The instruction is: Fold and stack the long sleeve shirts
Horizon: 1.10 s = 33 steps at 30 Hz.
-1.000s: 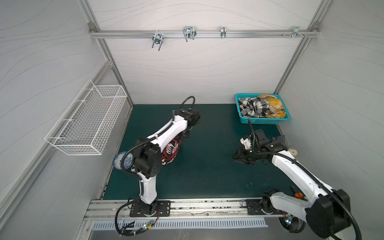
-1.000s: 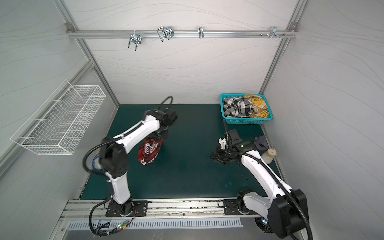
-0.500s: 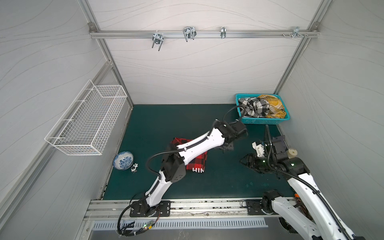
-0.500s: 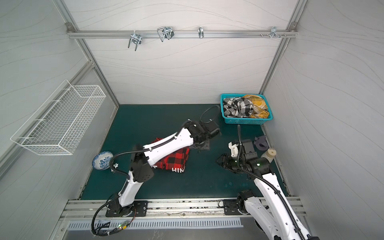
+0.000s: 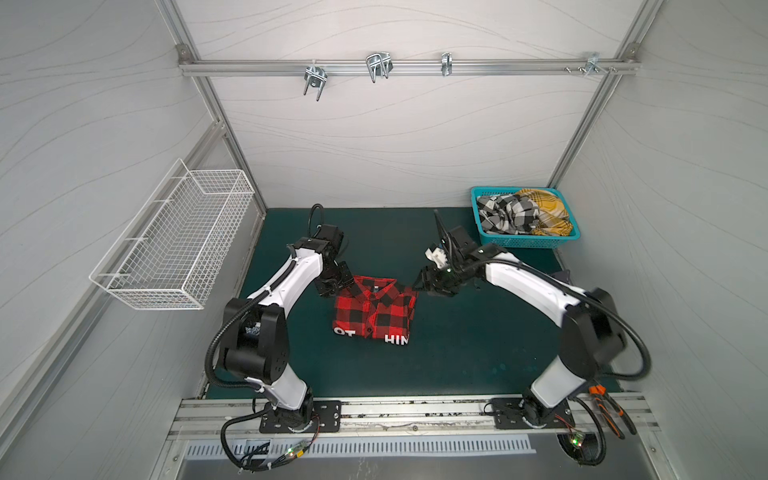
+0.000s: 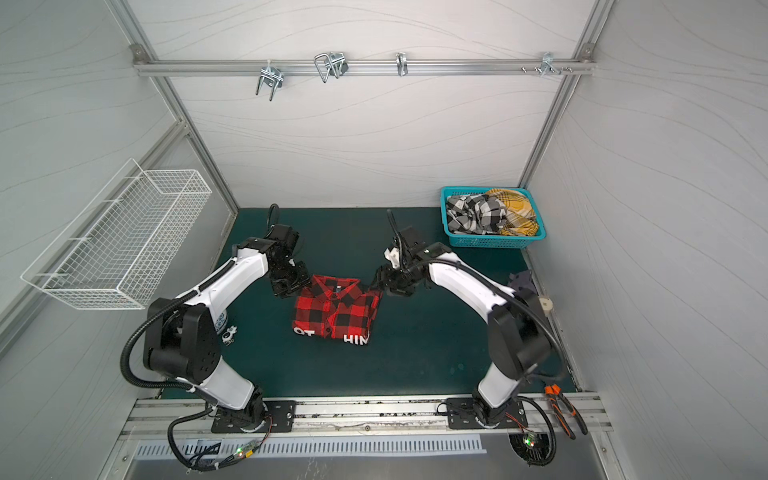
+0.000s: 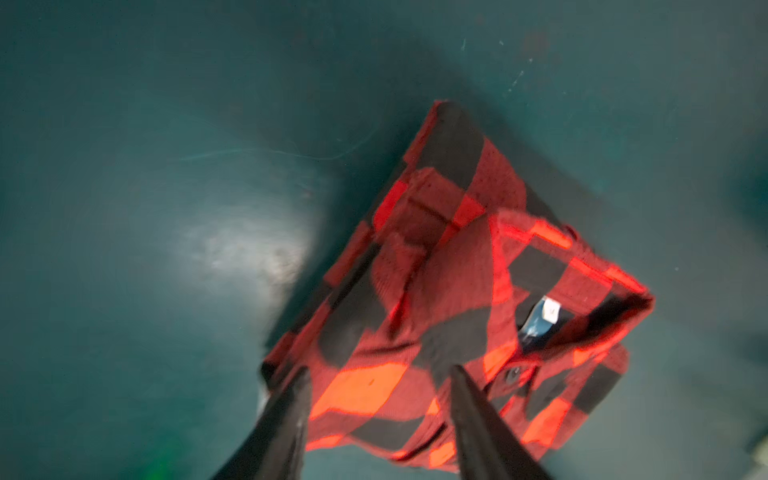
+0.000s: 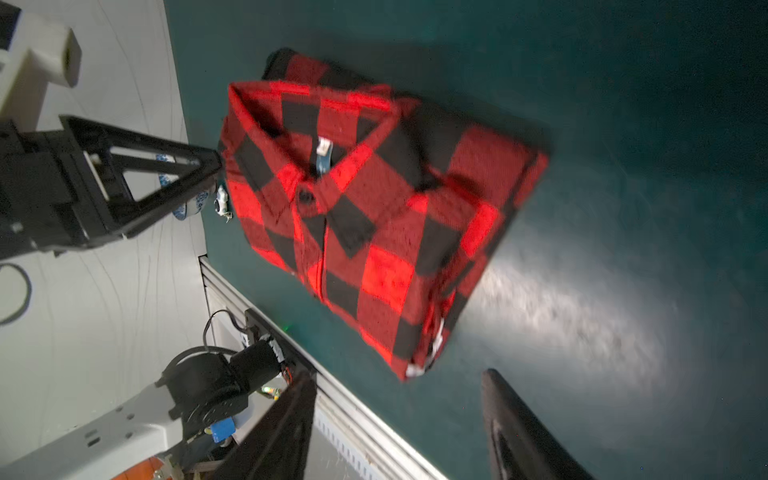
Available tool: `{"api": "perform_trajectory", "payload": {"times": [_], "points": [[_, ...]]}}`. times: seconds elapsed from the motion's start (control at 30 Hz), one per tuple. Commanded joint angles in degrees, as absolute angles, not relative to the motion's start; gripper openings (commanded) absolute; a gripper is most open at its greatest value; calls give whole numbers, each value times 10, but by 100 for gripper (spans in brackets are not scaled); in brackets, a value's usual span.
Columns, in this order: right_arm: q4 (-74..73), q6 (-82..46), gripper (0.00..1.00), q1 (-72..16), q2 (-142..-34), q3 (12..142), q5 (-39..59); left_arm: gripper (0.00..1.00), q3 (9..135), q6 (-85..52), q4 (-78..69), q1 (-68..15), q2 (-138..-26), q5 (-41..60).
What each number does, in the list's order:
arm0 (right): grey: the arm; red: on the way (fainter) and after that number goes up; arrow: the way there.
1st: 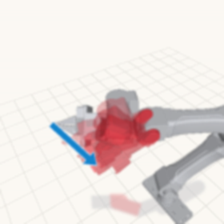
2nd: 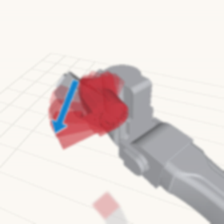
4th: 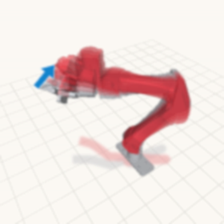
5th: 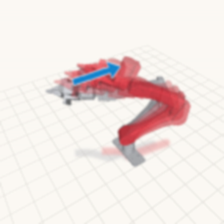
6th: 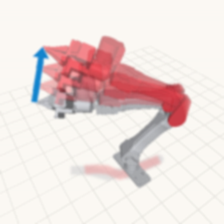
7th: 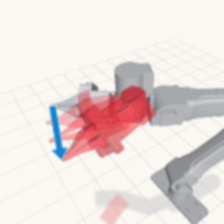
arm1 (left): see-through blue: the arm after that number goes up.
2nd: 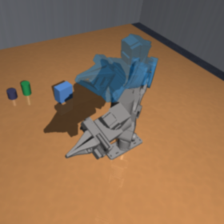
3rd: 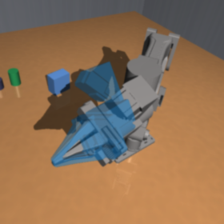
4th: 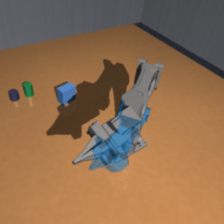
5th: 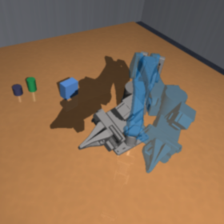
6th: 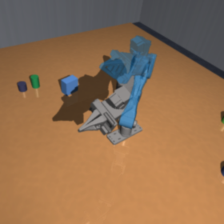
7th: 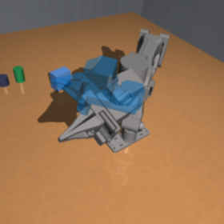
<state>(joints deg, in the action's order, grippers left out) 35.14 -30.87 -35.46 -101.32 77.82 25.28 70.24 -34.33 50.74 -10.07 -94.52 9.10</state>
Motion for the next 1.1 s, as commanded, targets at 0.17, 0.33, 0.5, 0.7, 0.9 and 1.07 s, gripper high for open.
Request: {"api": "perform_trajectory", "payload": {"times": [0.17,0.33,0.5,0.7,0.9,1.07], "points": [[362,-255,59,-364,-1179,905,264,35,712,-326,434,-90,-1038,155],[367,-255,56,-372,-1223,934,270,34,701,-335,411,-89,-1057,168],[371,-259,50,-385,-1224,925,250,38,690,-345,406,-89,-1056,165],[360,-272,28,-384,-1196,903,239,42,679,-350,406,-88,-1042,163],[374,-283,0,-387,-1140,883,200,45,671,-351,418,-88,-1028,163],[404,-299,0,-385,-1071,834,132,46,623,-363,399,-89,-1019,174]]}}
